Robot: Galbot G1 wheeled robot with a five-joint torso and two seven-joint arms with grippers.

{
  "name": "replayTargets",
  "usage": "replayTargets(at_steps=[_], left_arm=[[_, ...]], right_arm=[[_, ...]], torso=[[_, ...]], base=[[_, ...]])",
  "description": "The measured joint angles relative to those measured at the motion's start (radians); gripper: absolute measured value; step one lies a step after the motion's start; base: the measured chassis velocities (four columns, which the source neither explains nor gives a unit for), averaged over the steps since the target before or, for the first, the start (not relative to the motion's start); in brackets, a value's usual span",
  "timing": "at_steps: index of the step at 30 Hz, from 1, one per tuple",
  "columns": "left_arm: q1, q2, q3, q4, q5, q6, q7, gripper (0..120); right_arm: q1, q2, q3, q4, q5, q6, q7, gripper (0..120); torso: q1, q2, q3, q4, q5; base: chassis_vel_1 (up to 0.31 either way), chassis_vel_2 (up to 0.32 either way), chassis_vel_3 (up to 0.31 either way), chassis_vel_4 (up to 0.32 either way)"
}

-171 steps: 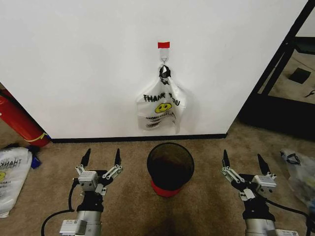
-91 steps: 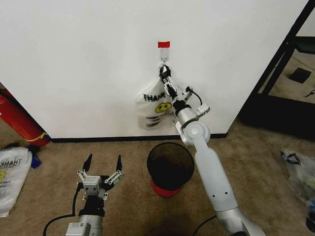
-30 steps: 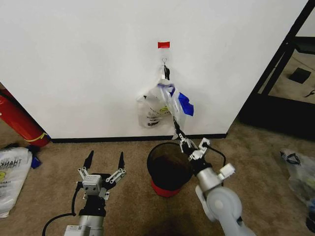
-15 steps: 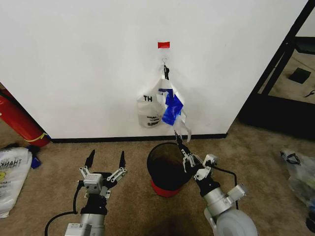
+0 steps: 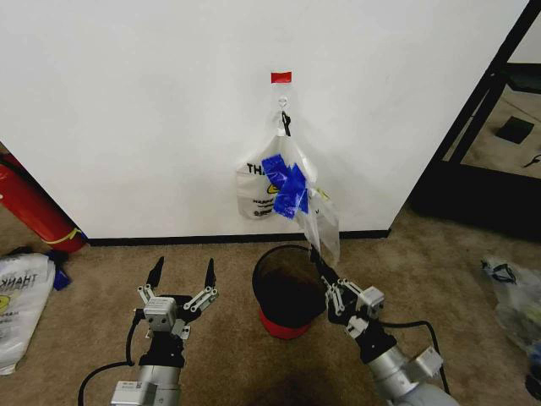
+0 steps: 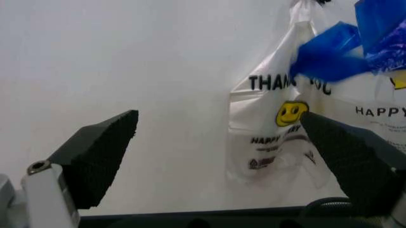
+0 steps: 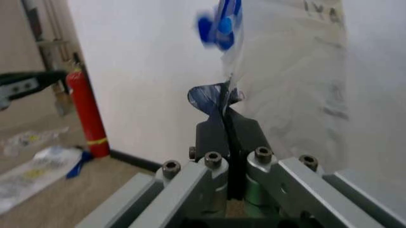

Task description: Pick up the garbage bag from the wall and place it over the trash bin.

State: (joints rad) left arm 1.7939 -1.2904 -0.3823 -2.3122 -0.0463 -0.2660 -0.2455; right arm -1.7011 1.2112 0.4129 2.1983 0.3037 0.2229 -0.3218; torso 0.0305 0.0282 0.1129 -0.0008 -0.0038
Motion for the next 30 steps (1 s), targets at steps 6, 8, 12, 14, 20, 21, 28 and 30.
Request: replayTargets(at_steps=[6, 8, 12, 14, 20, 21, 28, 30], left_arm=[[-0.002, 0.001, -0.003, 0.003, -0.007, -0.002, 0.0, 100], [-0.003, 0.001, -0.003, 0.004, -0.007, -0.002, 0.0, 100], [-0.003, -0.001, -0.002, 0.005, -0.006, -0.002, 0.001, 100], [-0.004, -0.001, -0.001, 0.005, -0.006, -0.002, 0.001, 100], [-0.008, 0.0, 0.0, 0.005, -0.005, 0.0, 0.001, 100], [-0.008, 0.001, 0.0, 0.005, -0.005, 0.0, 0.001, 100], [-0.009, 0.001, 0.0, 0.005, -0.005, 0.002, 0.002, 100], [-0.009, 0.001, 0.0, 0.005, -0.005, 0.002, 0.002, 100]], right_arm=[[-0.042, -0.026, 0.014, -0.013, -0.025, 0.044, -0.06, 0], [-0.048, -0.028, 0.017, -0.014, -0.03, 0.053, -0.066, 0], [-0.083, -0.041, 0.036, -0.014, -0.054, 0.102, -0.087, 0], [-0.09, -0.043, 0.041, -0.015, -0.061, 0.114, -0.092, 0], [-0.128, -0.046, 0.059, -0.036, -0.086, 0.209, -0.14, 0], [-0.132, -0.045, 0.061, -0.041, -0.091, 0.227, -0.152, 0], [-0.139, -0.04, 0.07, -0.079, -0.129, 0.297, -0.183, 0], [-0.138, -0.04, 0.071, -0.085, -0.135, 0.306, -0.186, 0]], torso=[[0.0, 0.0, 0.0, 0.0, 0.0], [0.0, 0.0, 0.0, 0.0, 0.0], [0.0, 0.0, 0.0, 0.0, -0.0001], [0.0, 0.0, 0.0, 0.0, -0.0001], [0.0, 0.0, 0.0, 0.0, -0.0001], [0.0, 0.0, 0.0, 0.0, -0.0001], [0.0, 0.0, 0.0, 0.0, -0.0001], [0.0, 0.0, 0.0, 0.0, -0.0001]], base=[[0.0, 0.0, 0.0, 0.0], [0.0, 0.0, 0.0, 0.0], [0.0, 0.0, 0.0, 0.0], [0.0, 0.0, 0.0, 0.0], [0.0, 0.0, 0.0, 0.0], [0.0, 0.0, 0.0, 0.0], [0.0, 0.0, 0.0, 0.0], [0.0, 0.0, 0.0, 0.0]])
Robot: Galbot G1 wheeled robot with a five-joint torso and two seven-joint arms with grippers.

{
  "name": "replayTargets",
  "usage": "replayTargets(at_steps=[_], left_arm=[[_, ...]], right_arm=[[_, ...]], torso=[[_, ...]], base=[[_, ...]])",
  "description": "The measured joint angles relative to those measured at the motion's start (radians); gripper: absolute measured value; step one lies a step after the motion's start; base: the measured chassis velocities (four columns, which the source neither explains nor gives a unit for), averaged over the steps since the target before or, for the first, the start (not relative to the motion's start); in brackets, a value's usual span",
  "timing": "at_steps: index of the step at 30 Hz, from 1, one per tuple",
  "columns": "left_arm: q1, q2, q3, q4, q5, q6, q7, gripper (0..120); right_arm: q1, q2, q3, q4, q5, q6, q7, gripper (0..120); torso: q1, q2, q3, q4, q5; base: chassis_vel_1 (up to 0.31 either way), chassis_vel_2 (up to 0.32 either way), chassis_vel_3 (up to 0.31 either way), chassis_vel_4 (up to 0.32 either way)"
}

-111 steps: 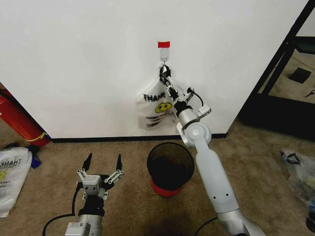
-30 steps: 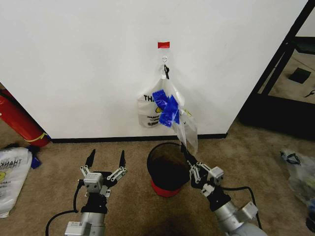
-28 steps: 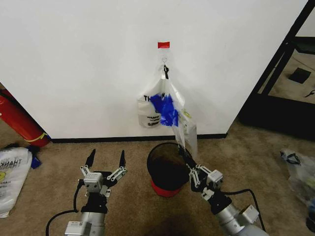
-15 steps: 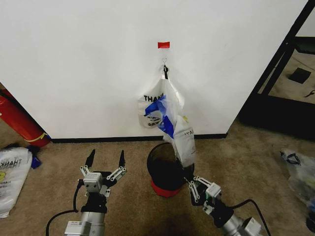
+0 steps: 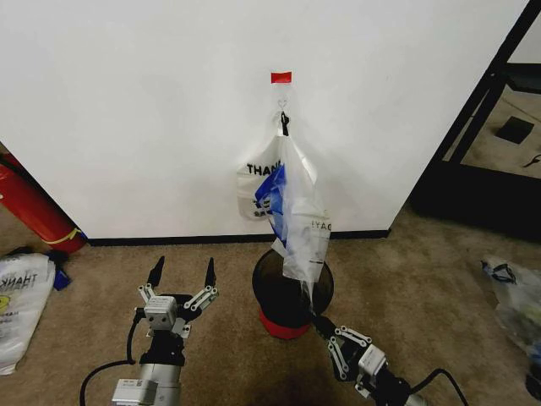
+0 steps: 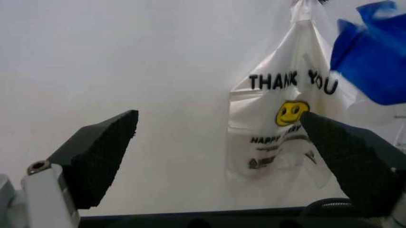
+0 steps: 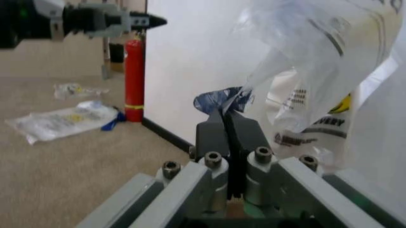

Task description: Pick up the garbage bag from the wall and place it over the trash bin.

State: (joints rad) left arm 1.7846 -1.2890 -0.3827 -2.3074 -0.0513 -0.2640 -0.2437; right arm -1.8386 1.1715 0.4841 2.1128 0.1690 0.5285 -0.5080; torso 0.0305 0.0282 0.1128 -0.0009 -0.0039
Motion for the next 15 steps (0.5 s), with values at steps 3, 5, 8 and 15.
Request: replayTargets(at_steps=[3, 5, 8, 15], left_arm=[[-0.003, 0.0, 0.0, 0.001, 0.0, 0.002, 0.0, 100], [-0.004, 0.0, 0.0, 0.001, 0.0, 0.003, 0.0, 100], [-0.004, 0.001, 0.0, 0.001, 0.0, 0.004, 0.0, 100], [-0.004, 0.001, 0.0, 0.002, 0.0, 0.005, 0.0, 100]], right_arm=[[0.003, 0.001, 0.004, -0.023, -0.024, 0.03, -0.012, 0], [0.004, 0.002, 0.007, -0.034, -0.036, 0.046, -0.019, 0], [0.003, 0.002, 0.01, -0.04, -0.05, 0.058, -0.027, 0], [-0.004, 0.004, 0.011, -0.052, -0.076, 0.102, -0.048, 0]], torso=[[0.0, 0.0, 0.0, 0.0, 0.0], [0.0, 0.0, 0.0, 0.0, 0.0], [0.0, 0.0, 0.0, 0.0, 0.0], [0.0, 0.0, 0.0, 0.0, 0.0]], base=[[0.0, 0.0, 0.0, 0.0], [0.0, 0.0, 0.0, 0.0], [0.0, 0.0, 0.0, 0.0], [0.0, 0.0, 0.0, 0.0]])
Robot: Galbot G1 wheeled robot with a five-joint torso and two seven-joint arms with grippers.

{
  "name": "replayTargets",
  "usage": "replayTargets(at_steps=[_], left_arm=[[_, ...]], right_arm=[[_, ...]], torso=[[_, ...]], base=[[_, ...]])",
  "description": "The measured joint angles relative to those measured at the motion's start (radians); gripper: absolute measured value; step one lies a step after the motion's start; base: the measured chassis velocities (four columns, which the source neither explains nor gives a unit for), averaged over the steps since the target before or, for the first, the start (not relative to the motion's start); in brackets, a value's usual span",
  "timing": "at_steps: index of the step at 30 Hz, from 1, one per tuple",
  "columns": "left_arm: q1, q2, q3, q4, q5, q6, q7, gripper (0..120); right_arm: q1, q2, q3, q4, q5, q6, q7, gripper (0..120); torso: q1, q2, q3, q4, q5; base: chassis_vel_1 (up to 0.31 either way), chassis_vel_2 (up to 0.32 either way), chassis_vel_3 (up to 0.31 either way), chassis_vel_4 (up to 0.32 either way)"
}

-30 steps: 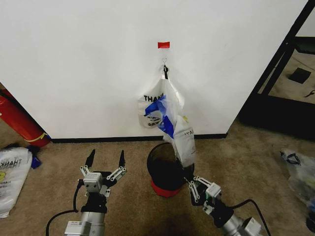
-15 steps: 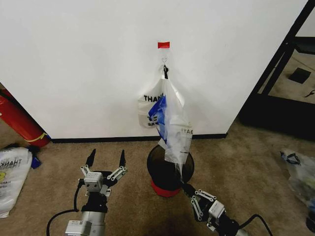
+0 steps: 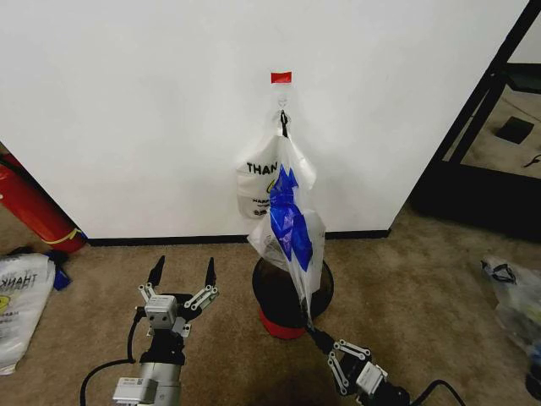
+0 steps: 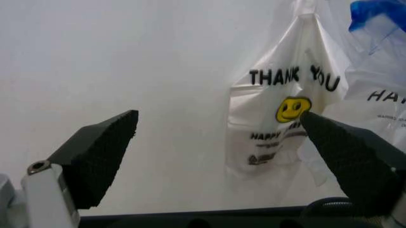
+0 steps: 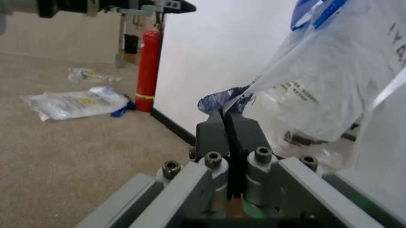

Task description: Pick up the garbage bag from the wall and place it over the trash bin.

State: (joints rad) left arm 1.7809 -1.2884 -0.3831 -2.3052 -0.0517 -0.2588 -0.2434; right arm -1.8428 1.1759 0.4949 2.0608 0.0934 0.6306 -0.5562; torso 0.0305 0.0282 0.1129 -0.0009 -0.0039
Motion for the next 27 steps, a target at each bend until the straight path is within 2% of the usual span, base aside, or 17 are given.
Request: replayTargets(at_steps=[11, 15, 17, 19, 21, 22, 24, 25, 26, 27], left_arm=[[0.0, 0.006, 0.003, -0.005, -0.006, 0.005, 0.0, 100], [-0.01, 0.04, 0.021, -0.036, -0.088, 0.05, 0.008, 100], [-0.024, 0.073, 0.038, -0.073, -0.197, 0.107, 0.011, 100], [-0.06, 0.124, 0.049, -0.134, -0.396, 0.203, 0.012, 100], [-0.081, 0.153, 0.043, -0.176, -0.547, 0.264, 0.009, 100], [-0.081, 0.153, 0.043, -0.176, -0.547, 0.264, 0.009, 100], [-0.109, 0.184, 0.038, -0.194, -0.705, 0.319, 0.002, 100], [-0.135, 0.206, 0.039, -0.195, -0.782, 0.343, 0.002, 100], [-0.148, 0.217, 0.04, -0.197, -0.812, 0.352, 0.003, 100], [-0.193, 0.256, 0.047, -0.2, -0.897, 0.375, 0.019, 99]], right_arm=[[-0.001, 0.009, 0.005, -0.021, -0.021, 0.038, -0.03, 0], [0.007, 0.011, 0.011, -0.028, -0.018, 0.04, -0.03, 0], [0.011, 0.01, 0.014, -0.03, -0.015, 0.04, -0.029, 0], [0.034, -0.004, 0.008, -0.041, -0.012, 0.037, -0.028, 0], [0.064, -0.023, -0.008, -0.053, -0.007, 0.028, -0.027, 0], [0.064, -0.023, -0.008, -0.053, -0.007, 0.028, -0.027, 0], [0.086, -0.04, -0.021, -0.061, -0.004, 0.019, -0.027, 0], [0.09, -0.043, -0.025, -0.062, -0.004, 0.016, -0.027, 0], [0.09, -0.044, -0.025, -0.062, -0.004, 0.016, -0.027, 0], [0.089, -0.045, -0.027, -0.062, -0.003, 0.014, -0.026, 0]], torso=[[0.0, 0.0, 0.0, 0.0, 0.0], [0.0, 0.0, 0.0, 0.0001, -0.0001], [0.0, 0.0, 0.0, 0.0, -0.0001], [0.0, 0.0, 0.0, -0.0005, -0.0002], [0.0, 0.0, 0.0, 0.0, 0.0], [0.0, 0.0, 0.0, 0.0, 0.0], [0.0, 0.0, 0.0, 0.0012, 0.0002], [0.0, 0.0, 0.0, 0.0011, 0.0], [0.0, 0.0, 0.0, 0.0007, -0.0001], [0.0, 0.0, 0.0, -0.0005, -0.0002]], base=[[0.0, 0.0, 0.0, 0.0], [0.0, 0.0, 0.0, 0.0], [0.0, 0.0, 0.0, 0.0], [0.0, 0.0, 0.0, 0.0], [0.0, 0.0, 0.0, 0.0], [0.0, 0.0, 0.0, 0.0], [0.0, 0.0, 0.0, 0.0], [0.0, 0.0, 0.0, 0.0], [0.0, 0.0, 0.0, 0.0], [0.0, 0.0, 0.0, 0.0]])
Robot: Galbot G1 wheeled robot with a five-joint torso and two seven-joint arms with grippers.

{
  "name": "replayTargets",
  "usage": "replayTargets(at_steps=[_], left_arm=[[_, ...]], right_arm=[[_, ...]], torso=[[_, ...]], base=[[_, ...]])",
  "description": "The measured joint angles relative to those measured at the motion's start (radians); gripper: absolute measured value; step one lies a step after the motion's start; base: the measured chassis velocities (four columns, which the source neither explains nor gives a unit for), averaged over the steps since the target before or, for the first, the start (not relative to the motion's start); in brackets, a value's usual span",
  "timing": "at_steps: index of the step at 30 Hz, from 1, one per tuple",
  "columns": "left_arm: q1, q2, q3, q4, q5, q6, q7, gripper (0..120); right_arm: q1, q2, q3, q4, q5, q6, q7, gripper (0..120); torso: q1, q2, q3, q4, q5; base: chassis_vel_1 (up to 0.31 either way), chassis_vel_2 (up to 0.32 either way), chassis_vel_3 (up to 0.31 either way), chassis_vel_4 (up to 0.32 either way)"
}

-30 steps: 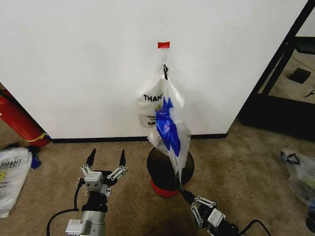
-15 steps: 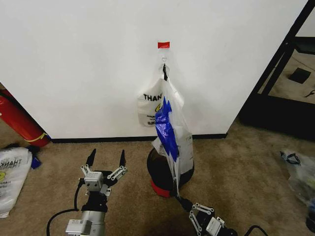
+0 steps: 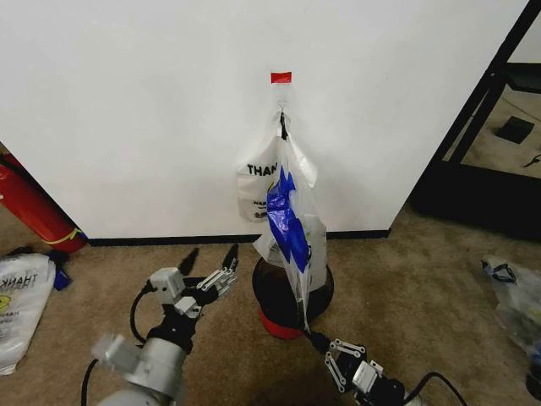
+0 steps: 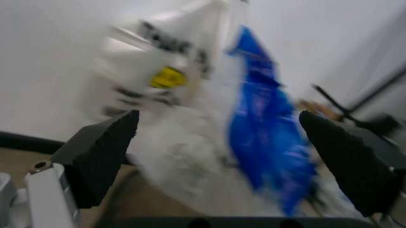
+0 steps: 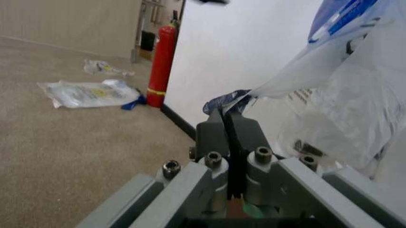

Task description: Pick up the garbage bag from the wall and place it over the trash bin.

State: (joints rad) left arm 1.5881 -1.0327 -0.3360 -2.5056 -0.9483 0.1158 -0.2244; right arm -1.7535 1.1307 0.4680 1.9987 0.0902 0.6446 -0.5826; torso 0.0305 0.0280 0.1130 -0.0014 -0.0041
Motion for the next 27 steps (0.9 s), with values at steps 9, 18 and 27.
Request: replayTargets(at_steps=[9, 18, 27], left_arm=[[-0.251, 0.128, 0.064, 0.056, -0.152, 0.005, 0.047, 100], [-0.433, 0.143, 0.229, 0.187, -0.215, 0.024, 0.035, 100], [-0.553, 0.106, 0.277, 0.286, -0.221, 0.026, 0.008, 98]], right_arm=[[-0.016, 0.002, 0.006, 0.015, -0.003, -0.005, 0.0, 0], [-0.02, 0.007, 0.009, 0.023, -0.005, -0.015, 0.001, 0], [-0.025, 0.009, 0.023, 0.02, 0.0, -0.017, 0.018, 0]], torso=[[0.0, 0.0, 0.0, 0.0005, 0.0001], [0.0, 0.0, 0.0, 0.0005, 0.0], [0.0, 0.0, 0.0, 0.0005, 0.0001]], base=[[0.0, 0.0, 0.0, 0.0], [0.0, 0.0, 0.0, 0.0], [0.0, 0.0, 0.0, 0.0]])
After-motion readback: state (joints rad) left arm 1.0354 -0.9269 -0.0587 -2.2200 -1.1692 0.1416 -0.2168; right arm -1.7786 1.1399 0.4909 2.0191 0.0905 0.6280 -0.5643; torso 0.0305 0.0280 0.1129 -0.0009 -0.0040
